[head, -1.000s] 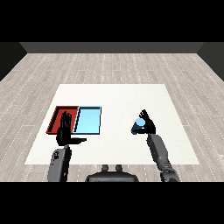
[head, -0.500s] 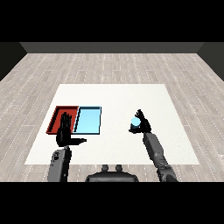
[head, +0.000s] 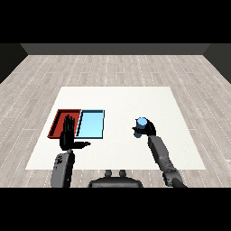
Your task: Pick the blue can and put it in the blue box
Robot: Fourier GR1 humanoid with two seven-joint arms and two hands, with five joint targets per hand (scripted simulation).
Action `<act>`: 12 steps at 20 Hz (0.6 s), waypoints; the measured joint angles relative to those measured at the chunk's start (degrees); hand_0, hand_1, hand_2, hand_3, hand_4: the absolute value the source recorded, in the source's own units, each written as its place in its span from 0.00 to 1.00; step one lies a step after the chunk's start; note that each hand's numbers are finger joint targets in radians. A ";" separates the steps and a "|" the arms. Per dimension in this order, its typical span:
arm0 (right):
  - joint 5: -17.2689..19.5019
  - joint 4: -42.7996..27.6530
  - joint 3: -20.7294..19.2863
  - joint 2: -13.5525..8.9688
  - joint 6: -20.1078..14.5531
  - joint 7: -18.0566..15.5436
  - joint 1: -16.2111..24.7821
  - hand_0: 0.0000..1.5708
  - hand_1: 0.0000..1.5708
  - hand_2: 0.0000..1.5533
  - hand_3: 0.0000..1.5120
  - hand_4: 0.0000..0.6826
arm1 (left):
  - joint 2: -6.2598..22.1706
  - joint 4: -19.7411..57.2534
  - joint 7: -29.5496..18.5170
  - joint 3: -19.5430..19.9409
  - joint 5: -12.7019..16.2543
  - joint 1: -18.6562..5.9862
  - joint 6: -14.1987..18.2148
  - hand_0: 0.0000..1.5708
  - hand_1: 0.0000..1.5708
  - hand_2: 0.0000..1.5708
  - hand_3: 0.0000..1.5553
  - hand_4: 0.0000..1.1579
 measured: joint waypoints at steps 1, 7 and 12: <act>0.38 -0.38 0.27 -0.06 -0.31 0.01 0.31 0.99 0.99 0.96 0.95 0.99 | 0.12 -0.26 -0.24 0.03 0.10 0.36 -0.28 0.00 0.00 0.00 0.00 0.00; 0.84 -3.67 0.62 -0.49 -1.88 2.50 0.57 0.97 0.97 0.94 0.94 0.97 | 0.22 -0.13 -0.29 -0.27 0.43 0.48 -1.10 0.00 0.00 0.00 0.00 0.00; 1.49 -10.96 2.22 0.17 -3.23 4.38 2.43 0.95 0.95 0.94 0.93 0.96 | 0.21 1.55 -0.25 -1.18 -0.92 -0.19 -1.03 0.00 0.00 0.00 0.00 0.00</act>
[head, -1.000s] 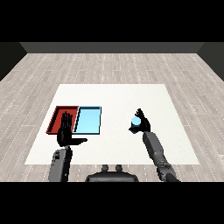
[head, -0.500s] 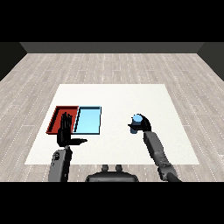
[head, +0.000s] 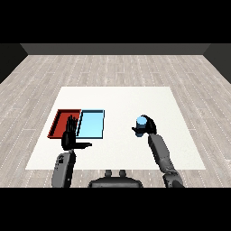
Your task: Pick the blue can and put it in the blue box
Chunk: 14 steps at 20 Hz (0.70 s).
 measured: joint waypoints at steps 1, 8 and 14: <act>0.20 -0.15 0.18 0.44 -0.25 -0.59 -0.19 0.94 0.94 0.93 0.93 0.95 | -0.13 0.64 -0.37 -0.35 -0.90 -0.38 0.45 0.00 0.00 0.00 0.00 0.00; -0.74 -7.27 0.32 -1.21 1.90 0.41 0.31 0.93 0.93 0.92 0.93 0.97 | -1.27 4.60 1.21 -3.90 -2.67 -2.98 2.10 0.00 0.00 0.00 0.00 0.00; -1.07 -15.11 1.59 -0.92 2.82 1.27 1.46 0.91 0.91 0.93 0.94 0.96 | -1.73 6.33 3.67 -7.41 -1.69 -4.77 2.62 0.00 0.00 0.00 0.00 0.00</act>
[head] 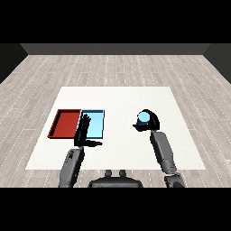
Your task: Pick the blue can and put it in the blue box
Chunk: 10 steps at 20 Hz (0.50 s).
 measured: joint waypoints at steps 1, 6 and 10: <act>-0.18 -1.93 0.25 0.27 -0.21 0.93 0.46 0.91 0.91 0.92 0.93 0.96 | -0.04 0.13 0.21 -0.39 0.14 -0.15 0.10 0.00 0.00 0.00 0.00 0.00; 1.48 -5.46 4.87 4.15 -5.67 2.04 0.14 0.91 0.91 0.92 0.93 0.96 | 0.02 1.41 1.20 -2.10 0.28 -1.38 1.24 0.00 0.00 0.00 0.00 0.00; 0.78 -7.63 12.03 5.75 -12.70 1.97 0.77 0.91 0.91 0.92 0.93 0.96 | -0.12 5.45 -0.06 -4.48 1.03 -4.06 3.23 0.00 0.00 0.00 0.00 0.00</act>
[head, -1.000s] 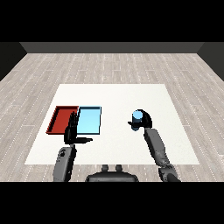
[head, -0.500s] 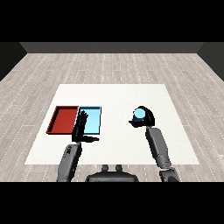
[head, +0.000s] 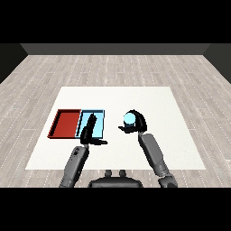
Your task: Pick the blue can and put it in the blue box
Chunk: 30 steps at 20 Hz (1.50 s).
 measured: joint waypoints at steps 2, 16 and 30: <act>-0.29 -0.65 1.53 0.38 -2.14 1.53 -1.28 0.91 0.91 0.93 0.93 0.97 | -0.03 1.21 -0.83 -2.07 0.14 -0.62 1.77 0.00 0.00 0.00 0.00 0.00; -2.20 1.42 6.53 0.96 -5.84 0.56 -4.16 0.89 0.89 0.93 0.93 0.98 | -0.09 10.79 0.06 -10.37 4.07 -8.45 10.10 0.00 0.00 0.00 0.00 0.00; -4.11 1.08 11.77 0.98 -7.14 -1.21 -4.69 0.89 0.89 0.92 0.92 0.96 | 0.04 17.79 -0.83 -15.15 9.97 -14.21 13.21 0.00 0.00 0.00 0.00 0.00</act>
